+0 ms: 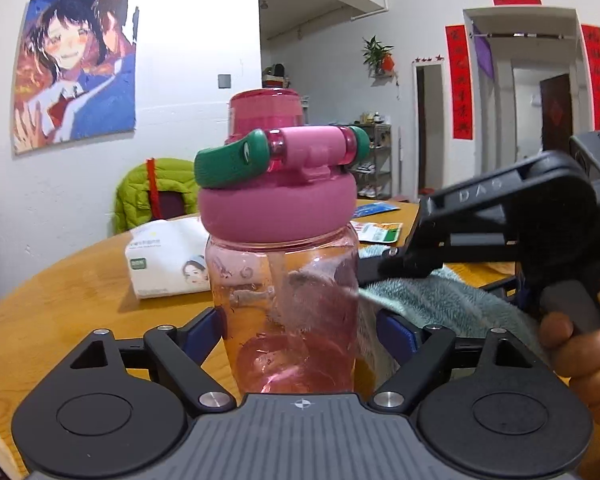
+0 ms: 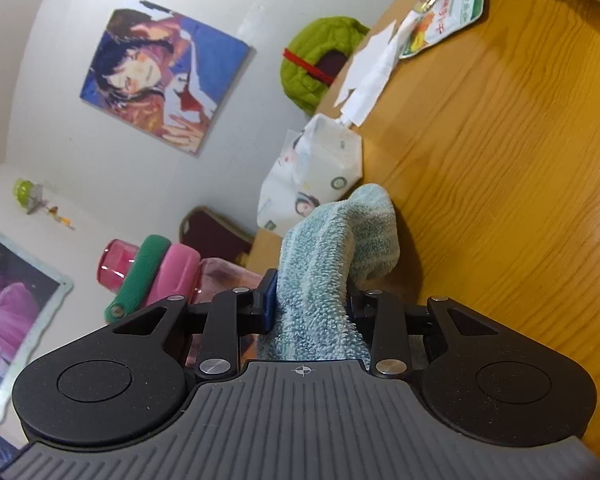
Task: Clean container
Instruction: 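Rub the towel against the bottle side with the right tool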
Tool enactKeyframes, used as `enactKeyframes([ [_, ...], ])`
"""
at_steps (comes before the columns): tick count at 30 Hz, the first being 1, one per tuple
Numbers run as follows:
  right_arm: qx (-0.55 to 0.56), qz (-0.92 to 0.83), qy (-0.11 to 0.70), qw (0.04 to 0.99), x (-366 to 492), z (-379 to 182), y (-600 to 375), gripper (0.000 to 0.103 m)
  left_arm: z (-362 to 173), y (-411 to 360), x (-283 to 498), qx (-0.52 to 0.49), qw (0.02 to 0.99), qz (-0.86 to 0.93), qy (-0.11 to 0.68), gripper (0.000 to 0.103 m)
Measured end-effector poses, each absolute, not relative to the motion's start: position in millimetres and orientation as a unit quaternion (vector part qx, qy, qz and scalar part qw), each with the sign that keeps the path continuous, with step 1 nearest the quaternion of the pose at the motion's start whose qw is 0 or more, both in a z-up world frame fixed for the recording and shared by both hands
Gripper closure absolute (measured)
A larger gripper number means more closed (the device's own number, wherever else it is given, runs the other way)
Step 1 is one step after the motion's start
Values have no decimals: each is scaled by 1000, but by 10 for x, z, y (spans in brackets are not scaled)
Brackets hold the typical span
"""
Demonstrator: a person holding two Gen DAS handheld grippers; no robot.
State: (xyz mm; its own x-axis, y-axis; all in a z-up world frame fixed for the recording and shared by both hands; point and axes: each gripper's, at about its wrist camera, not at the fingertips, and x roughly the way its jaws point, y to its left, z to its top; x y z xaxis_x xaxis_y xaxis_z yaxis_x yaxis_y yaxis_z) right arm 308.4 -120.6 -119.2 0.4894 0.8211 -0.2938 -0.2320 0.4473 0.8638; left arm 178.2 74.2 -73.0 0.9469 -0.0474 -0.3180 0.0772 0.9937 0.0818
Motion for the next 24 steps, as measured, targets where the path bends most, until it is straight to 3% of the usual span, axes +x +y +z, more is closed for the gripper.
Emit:
enactKeyframes([
  [6,376,329,379,779,3080,-1228,-1189,70,-775,647,1793,80,984,-23,157,23],
  [10,454,389,305,741,3013,-1172,-1368,71,-781,648,1782,77,984,-26,157,23],
  [13,551,460,262,644,3033,-1272,-1491,71,-791,632,1772,79,984,-26,156,23],
  [17,565,446,304,624,3096,-1442,-1414,71,-792,634,1767,79,984,-27,156,23],
  [24,465,318,429,706,3184,-1624,-1240,69,-803,614,1759,82,984,-29,156,22],
])
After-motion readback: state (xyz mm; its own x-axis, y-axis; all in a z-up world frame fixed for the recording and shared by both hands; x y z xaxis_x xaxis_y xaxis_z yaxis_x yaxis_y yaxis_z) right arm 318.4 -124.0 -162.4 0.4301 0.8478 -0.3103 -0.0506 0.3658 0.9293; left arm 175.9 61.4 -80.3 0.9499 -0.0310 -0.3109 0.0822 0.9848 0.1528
